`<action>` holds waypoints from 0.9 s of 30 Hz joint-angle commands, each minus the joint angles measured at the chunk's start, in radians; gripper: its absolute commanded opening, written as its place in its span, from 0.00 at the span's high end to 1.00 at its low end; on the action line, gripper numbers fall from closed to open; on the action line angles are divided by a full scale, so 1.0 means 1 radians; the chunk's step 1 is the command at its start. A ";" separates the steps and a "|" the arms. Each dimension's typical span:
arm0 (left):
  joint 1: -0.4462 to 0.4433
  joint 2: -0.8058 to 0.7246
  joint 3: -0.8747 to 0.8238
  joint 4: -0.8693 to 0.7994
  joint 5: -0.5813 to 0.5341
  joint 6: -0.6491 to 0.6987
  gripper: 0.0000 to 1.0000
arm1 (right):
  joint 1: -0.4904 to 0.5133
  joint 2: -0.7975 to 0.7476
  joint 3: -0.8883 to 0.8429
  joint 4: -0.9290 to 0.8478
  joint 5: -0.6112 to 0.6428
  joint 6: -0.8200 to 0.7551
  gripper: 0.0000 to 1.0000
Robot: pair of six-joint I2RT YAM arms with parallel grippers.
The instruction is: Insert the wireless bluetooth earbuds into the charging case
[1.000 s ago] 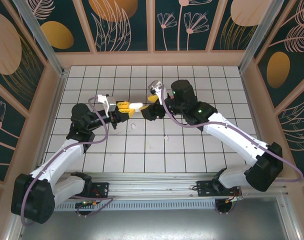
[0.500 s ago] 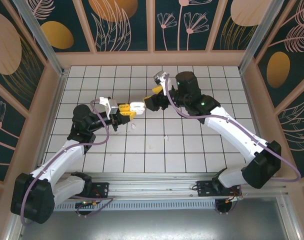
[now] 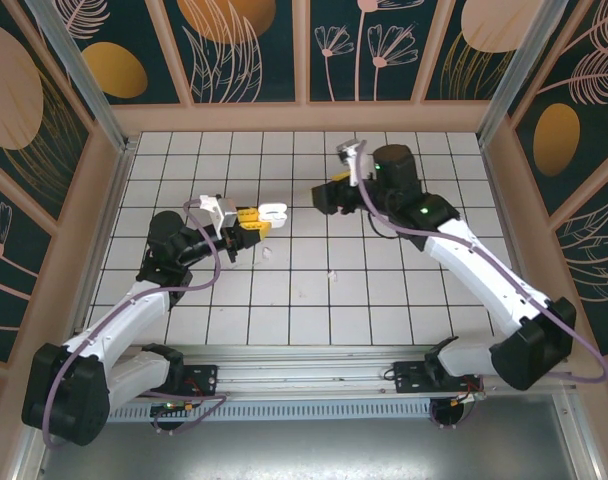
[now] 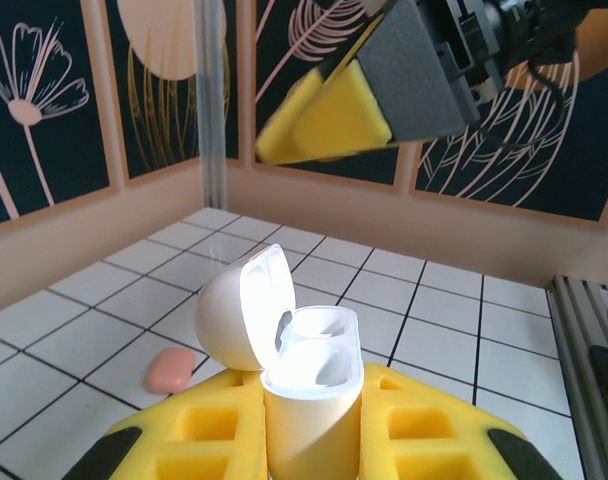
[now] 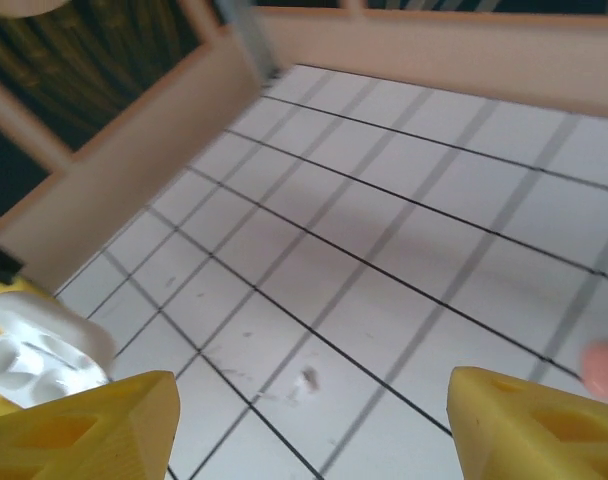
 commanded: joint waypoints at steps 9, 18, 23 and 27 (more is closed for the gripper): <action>-0.004 -0.007 -0.050 0.023 -0.036 0.000 1.00 | -0.013 0.086 -0.197 -0.274 0.148 0.134 0.39; -0.004 -0.095 -0.112 -0.042 -0.078 0.004 1.00 | 0.091 0.296 -0.174 -0.316 0.214 0.085 0.40; -0.004 -0.162 -0.166 -0.054 -0.118 -0.030 1.00 | 0.134 0.391 -0.125 -0.349 0.258 0.064 0.44; -0.004 -0.197 -0.193 -0.060 -0.139 -0.043 1.00 | 0.174 0.464 -0.064 -0.399 0.294 0.049 0.46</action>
